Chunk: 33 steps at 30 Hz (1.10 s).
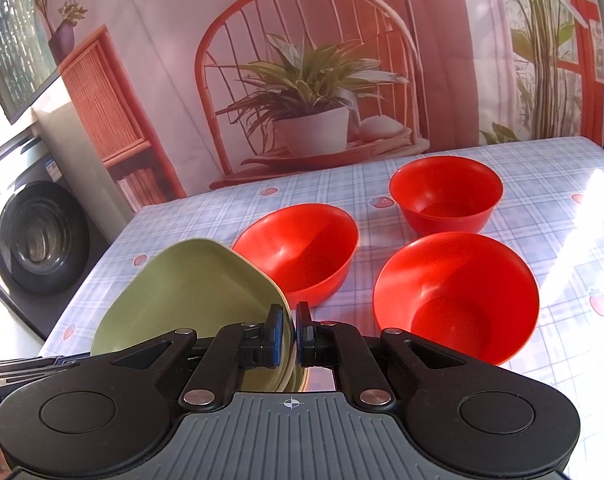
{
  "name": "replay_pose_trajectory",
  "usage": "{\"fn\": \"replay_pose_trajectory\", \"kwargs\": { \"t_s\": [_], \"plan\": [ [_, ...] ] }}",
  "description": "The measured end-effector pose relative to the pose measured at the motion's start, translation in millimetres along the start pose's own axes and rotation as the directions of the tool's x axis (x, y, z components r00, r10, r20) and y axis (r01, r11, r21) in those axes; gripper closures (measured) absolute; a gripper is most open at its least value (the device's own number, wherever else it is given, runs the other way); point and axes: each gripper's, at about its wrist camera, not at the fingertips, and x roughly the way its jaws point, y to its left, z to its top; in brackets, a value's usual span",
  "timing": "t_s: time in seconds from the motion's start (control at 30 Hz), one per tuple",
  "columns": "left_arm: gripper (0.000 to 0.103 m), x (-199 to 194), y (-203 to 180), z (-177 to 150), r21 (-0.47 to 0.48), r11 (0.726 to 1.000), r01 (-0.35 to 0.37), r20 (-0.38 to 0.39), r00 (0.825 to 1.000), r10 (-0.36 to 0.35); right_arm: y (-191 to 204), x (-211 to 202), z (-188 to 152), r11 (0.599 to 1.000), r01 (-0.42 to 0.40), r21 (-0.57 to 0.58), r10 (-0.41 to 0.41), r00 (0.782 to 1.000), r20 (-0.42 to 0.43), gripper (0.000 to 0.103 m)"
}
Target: Organize plates and bowls
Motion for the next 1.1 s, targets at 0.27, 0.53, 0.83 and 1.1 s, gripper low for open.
{"fn": "replay_pose_trajectory", "kwargs": {
  "t_s": [0.27,0.53,0.83,1.1],
  "plan": [
    [0.092,6,1,-7,-0.011,1.000,-0.010,-0.021,1.000,0.010,0,5,-4,1.000,0.007,-0.015,-0.007,1.000,-0.003,0.097],
    [0.091,3,2,-6,-0.007,1.000,-0.010,-0.003,1.000,0.010,1,6,-5,1.000,-0.001,-0.021,0.001,1.000,-0.005,0.097],
    [0.080,1,1,-8,-0.003,1.000,-0.013,-0.002,1.000,0.013,-4,7,-6,1.000,0.006,-0.013,-0.006,1.000,-0.004,0.095],
    [0.079,-6,6,-10,-0.038,0.999,-0.021,0.021,1.000,0.022,-4,3,-9,1.000,0.011,-0.019,-0.011,1.000,0.002,0.087]
  ]
}}
